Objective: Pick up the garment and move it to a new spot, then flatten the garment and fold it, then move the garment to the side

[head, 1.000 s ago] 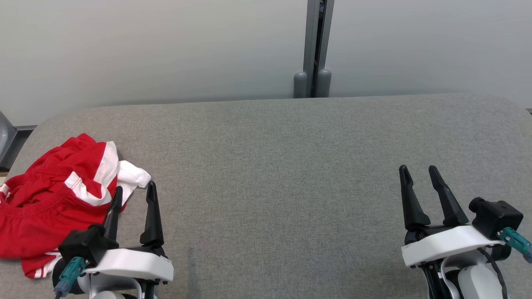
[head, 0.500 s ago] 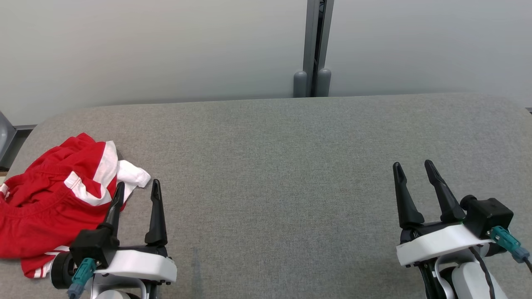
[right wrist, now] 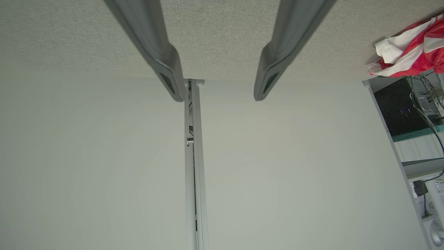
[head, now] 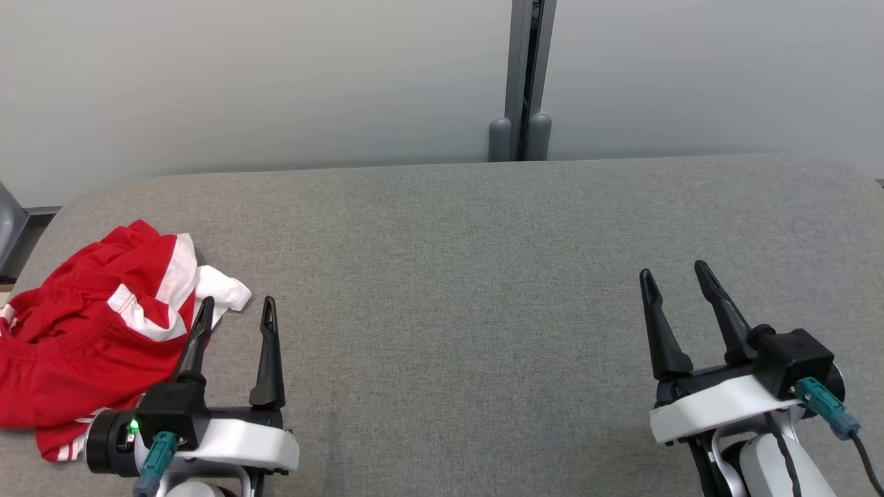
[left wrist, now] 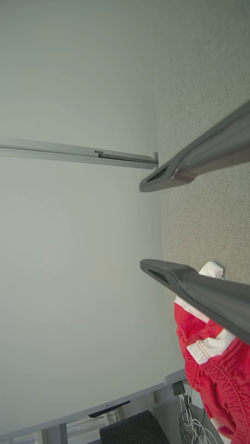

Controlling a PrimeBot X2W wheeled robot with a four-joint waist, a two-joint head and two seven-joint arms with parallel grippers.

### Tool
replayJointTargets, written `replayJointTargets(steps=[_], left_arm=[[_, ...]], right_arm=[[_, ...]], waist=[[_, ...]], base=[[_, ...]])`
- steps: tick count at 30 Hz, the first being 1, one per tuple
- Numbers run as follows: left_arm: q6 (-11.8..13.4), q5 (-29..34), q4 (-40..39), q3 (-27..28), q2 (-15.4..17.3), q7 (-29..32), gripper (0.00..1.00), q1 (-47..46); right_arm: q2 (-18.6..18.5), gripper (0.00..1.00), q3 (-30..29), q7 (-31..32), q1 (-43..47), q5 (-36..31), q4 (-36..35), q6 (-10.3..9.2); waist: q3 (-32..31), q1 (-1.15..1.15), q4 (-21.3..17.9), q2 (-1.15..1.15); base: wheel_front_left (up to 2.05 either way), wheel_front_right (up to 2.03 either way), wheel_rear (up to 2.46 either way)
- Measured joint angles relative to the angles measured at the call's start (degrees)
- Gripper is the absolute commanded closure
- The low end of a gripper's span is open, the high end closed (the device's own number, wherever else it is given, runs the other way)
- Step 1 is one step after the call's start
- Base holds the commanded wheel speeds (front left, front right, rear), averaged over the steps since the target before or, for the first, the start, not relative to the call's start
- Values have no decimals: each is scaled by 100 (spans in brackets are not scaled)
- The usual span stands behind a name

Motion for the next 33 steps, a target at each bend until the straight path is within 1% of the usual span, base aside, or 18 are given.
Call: replayJointTargets(steps=[6,33], left_arm=[[25,192,-12,-37,3,-52,0,-1],[46,159,15,-62,3,-57,0,-5]], right_arm=[[-2,0,45,-62,-29,-214,8,0],[-3,0,65,-67,-48,-163,70,0]], waist=[[-3,0,1,0],[-12,0,-10,0]], base=[[0,0,0],[0,0,0]])
